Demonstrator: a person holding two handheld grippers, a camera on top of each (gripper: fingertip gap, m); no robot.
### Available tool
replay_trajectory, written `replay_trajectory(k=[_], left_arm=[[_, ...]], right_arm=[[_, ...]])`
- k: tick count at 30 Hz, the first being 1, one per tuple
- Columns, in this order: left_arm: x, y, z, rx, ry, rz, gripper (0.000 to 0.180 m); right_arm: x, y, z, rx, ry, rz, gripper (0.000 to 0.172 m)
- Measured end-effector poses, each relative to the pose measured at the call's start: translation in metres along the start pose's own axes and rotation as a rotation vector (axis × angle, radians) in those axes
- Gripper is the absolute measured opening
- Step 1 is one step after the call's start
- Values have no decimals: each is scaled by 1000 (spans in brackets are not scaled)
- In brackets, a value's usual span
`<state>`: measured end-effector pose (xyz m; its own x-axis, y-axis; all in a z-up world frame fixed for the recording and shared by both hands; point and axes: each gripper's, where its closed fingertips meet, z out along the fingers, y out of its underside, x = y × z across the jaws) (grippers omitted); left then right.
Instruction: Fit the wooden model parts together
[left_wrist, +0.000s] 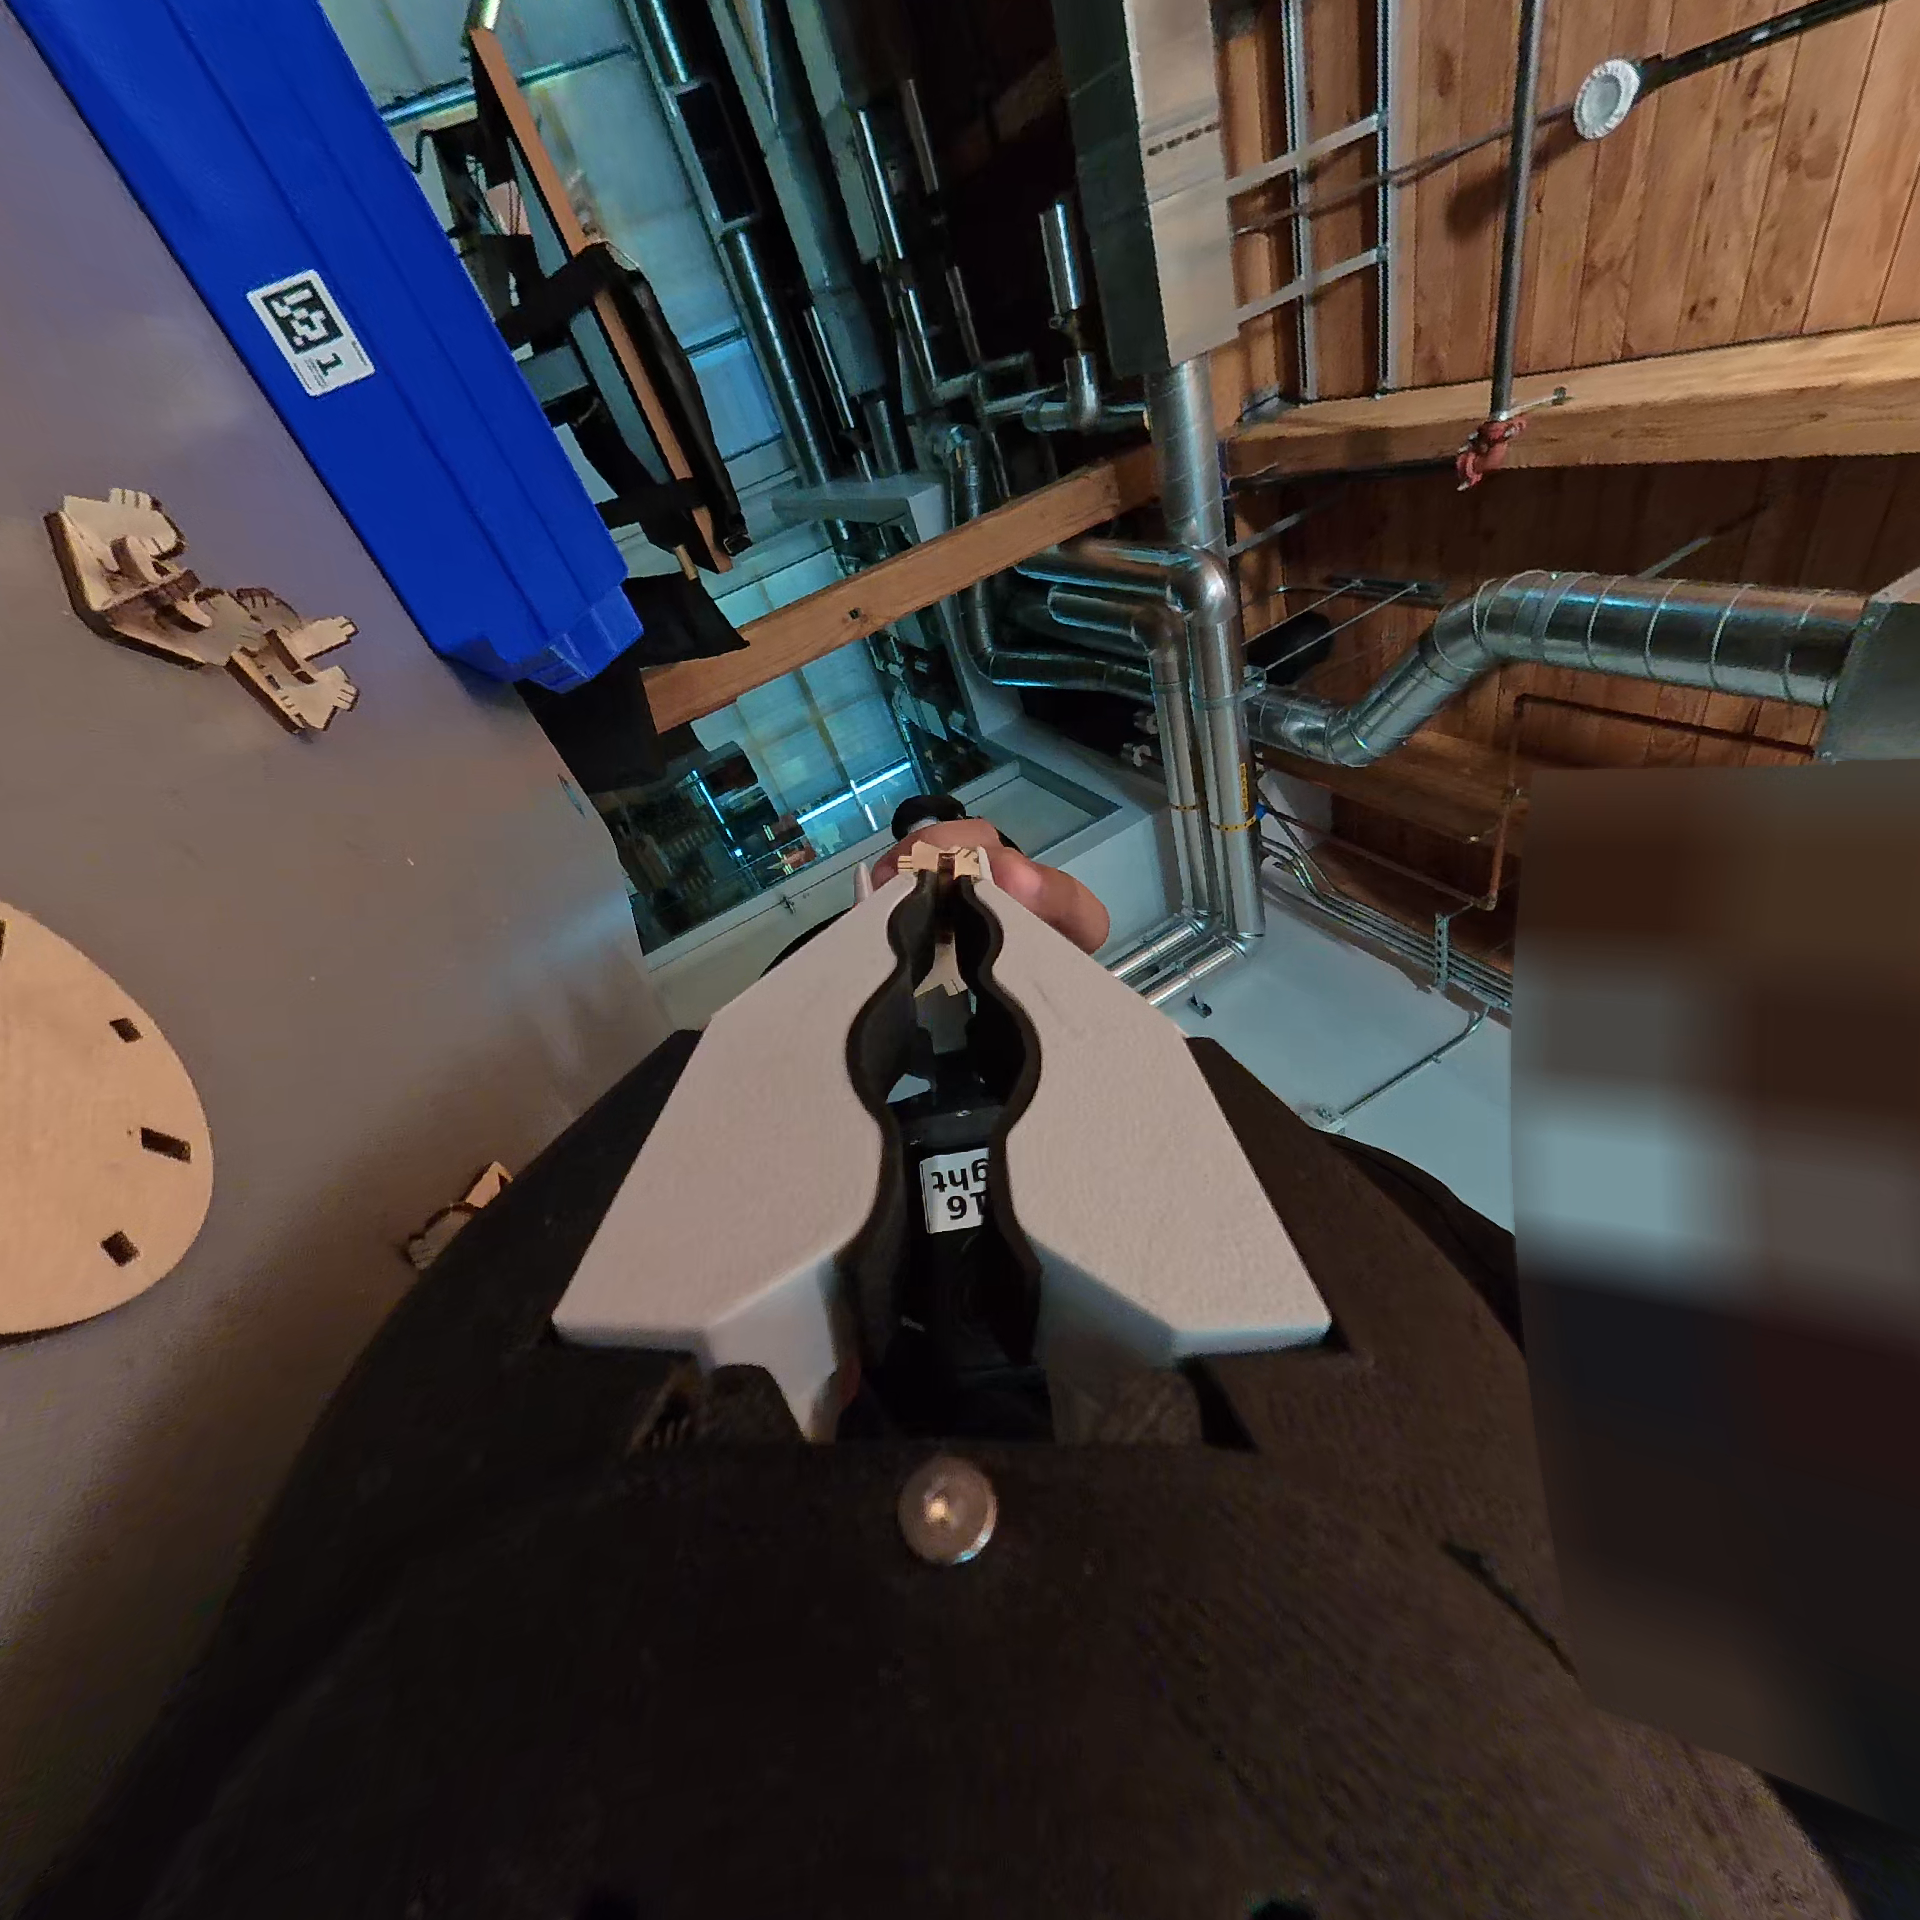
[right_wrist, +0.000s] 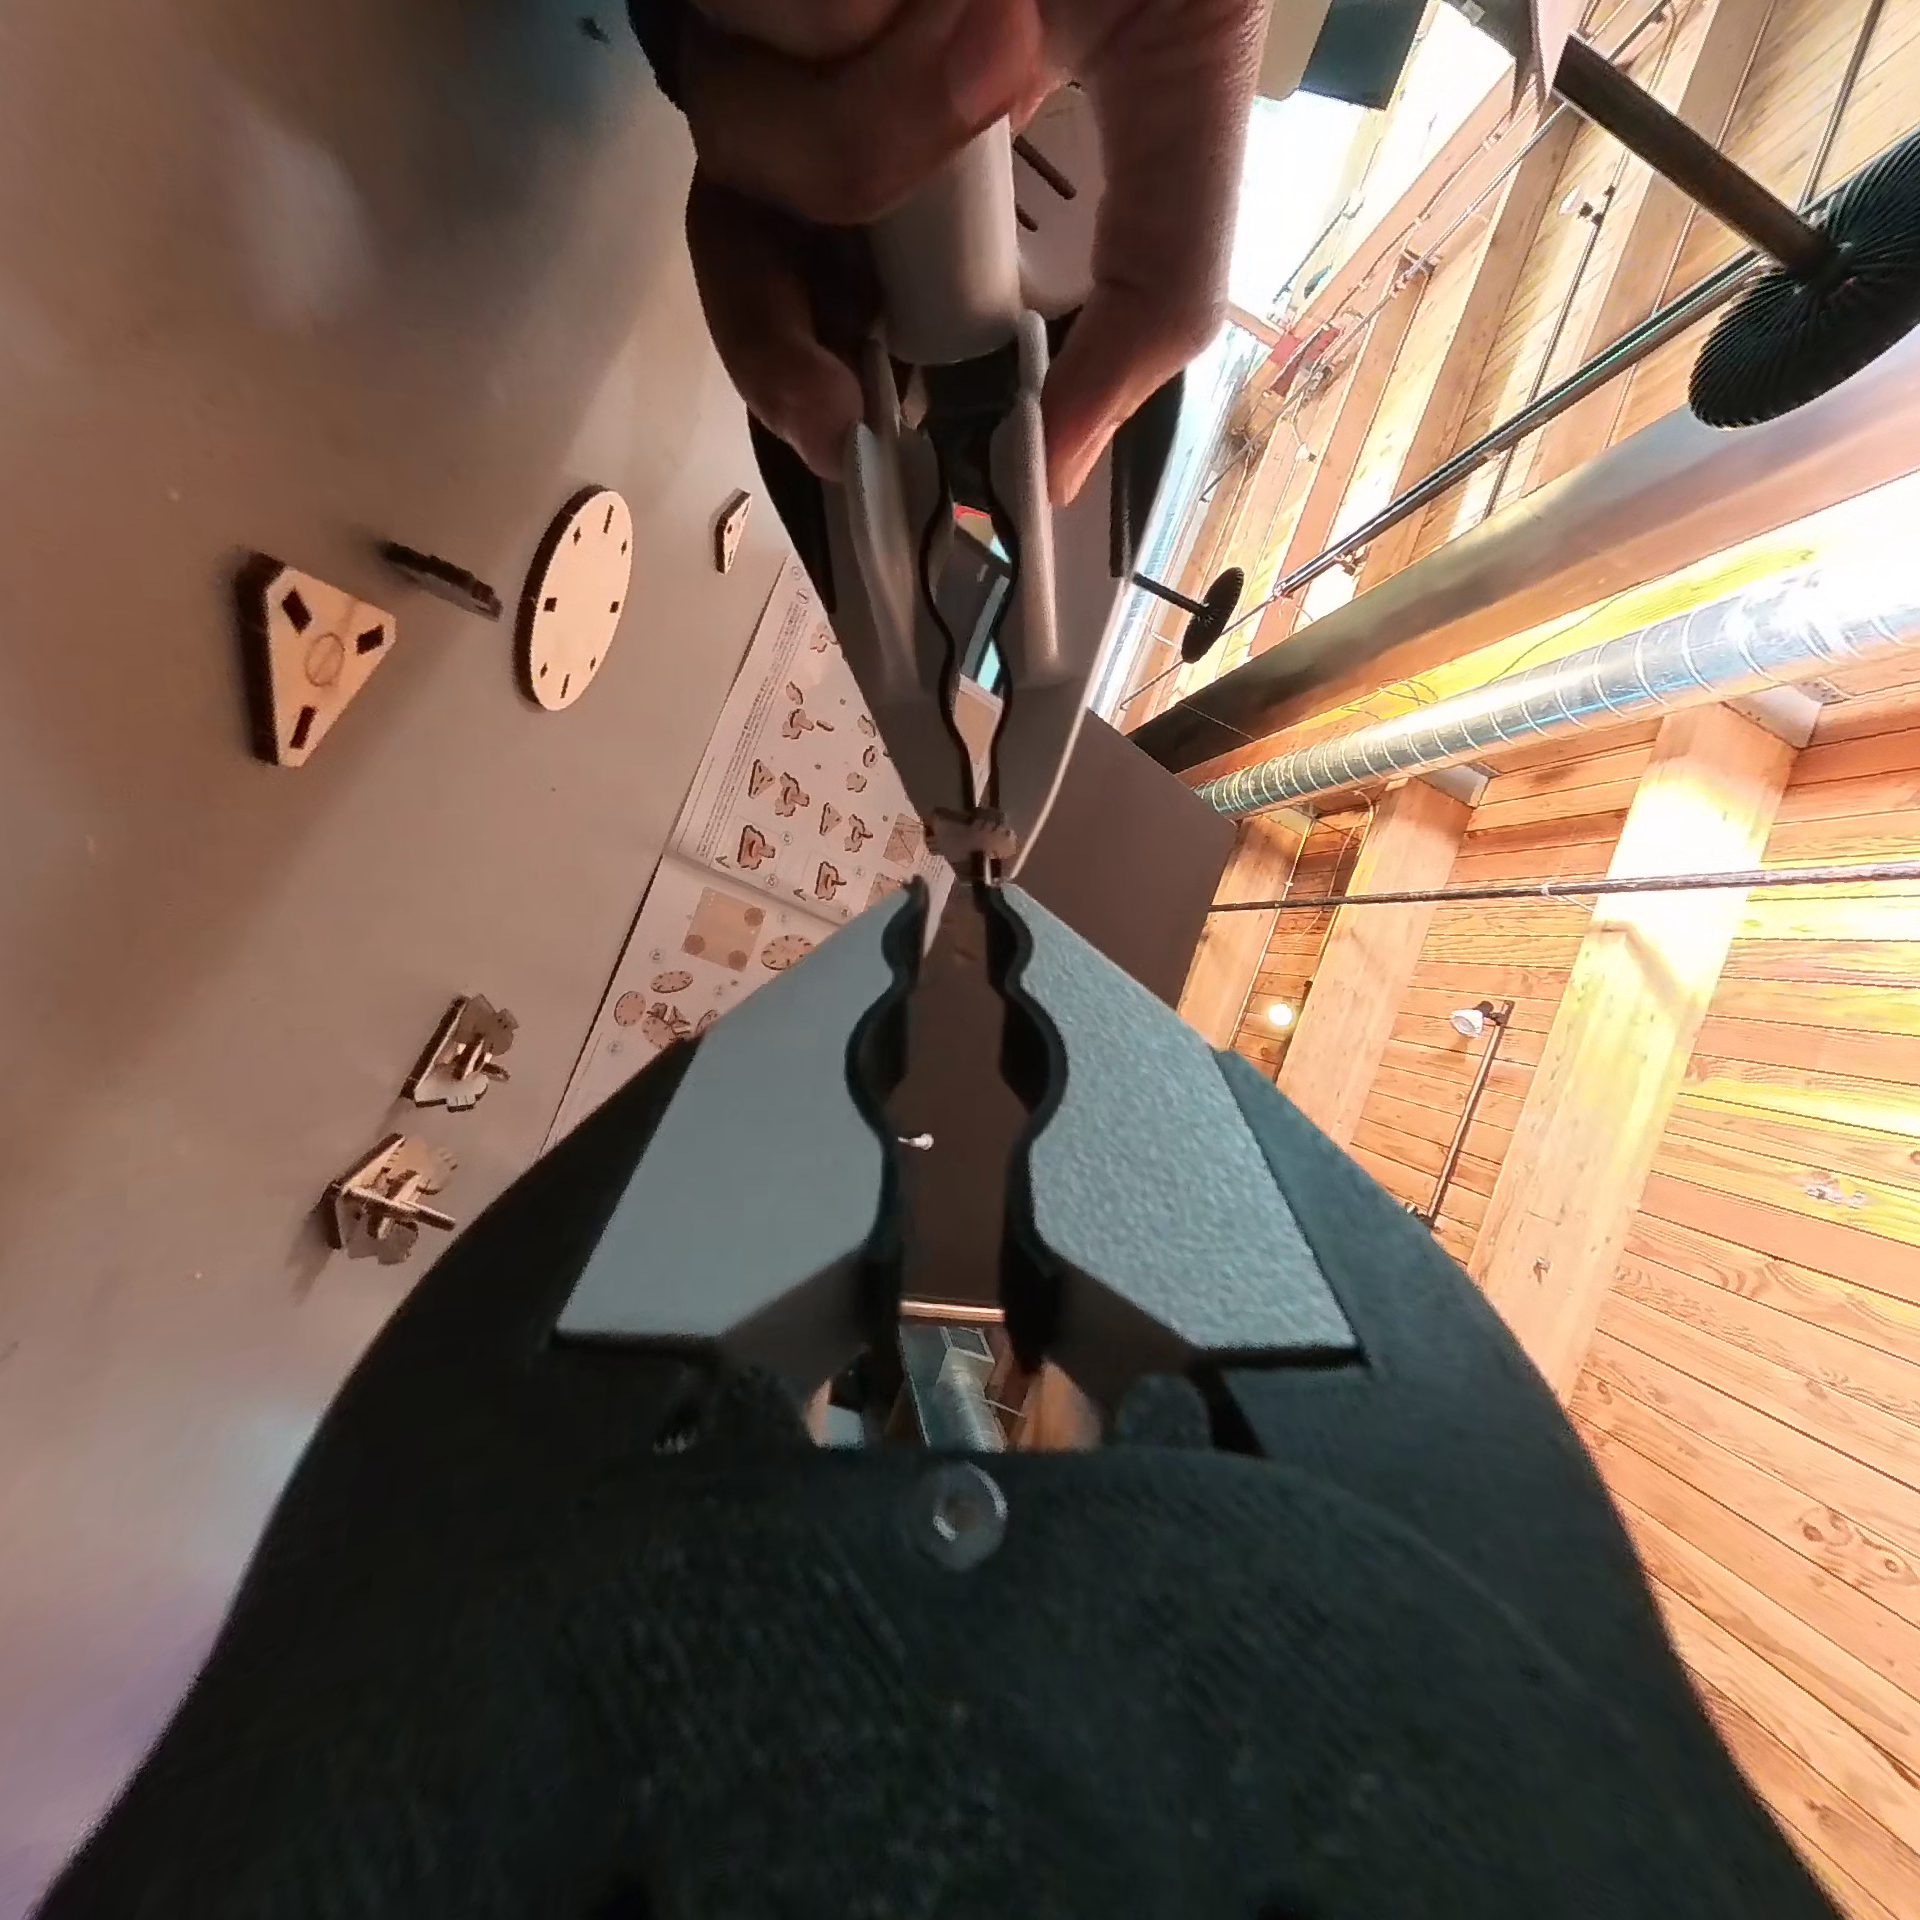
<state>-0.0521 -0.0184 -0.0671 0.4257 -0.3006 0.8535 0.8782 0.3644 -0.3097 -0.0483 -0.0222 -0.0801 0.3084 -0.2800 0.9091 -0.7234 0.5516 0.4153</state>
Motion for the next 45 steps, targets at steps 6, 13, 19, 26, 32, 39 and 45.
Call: replay_trajectory(k=[6,13,19,26,32,39,45], left_arm=[[-3,2,1,-13,-14,-7,2],[-4,4,3,-25,-20,-10,2],[-6,4,4,-28,-25,-14,2],[2,-7,-2,34,-7,30,15],[-6,-36,-32,158,-322,348,16],[3,-55,-61,240,-481,510,11],[7,-58,-64,254,-462,506,9]], right_arm=[[0,0,-1,-4,0,1,10],[-1,-2,-1,11,-4,-7,4],[-1,-3,0,11,-5,-8,3],[6,-3,-1,26,-36,91,1],[-22,2,8,60,-451,481,1],[-32,-34,13,226,-1277,1174,1],[-51,-41,8,99,-1748,1350,0]])
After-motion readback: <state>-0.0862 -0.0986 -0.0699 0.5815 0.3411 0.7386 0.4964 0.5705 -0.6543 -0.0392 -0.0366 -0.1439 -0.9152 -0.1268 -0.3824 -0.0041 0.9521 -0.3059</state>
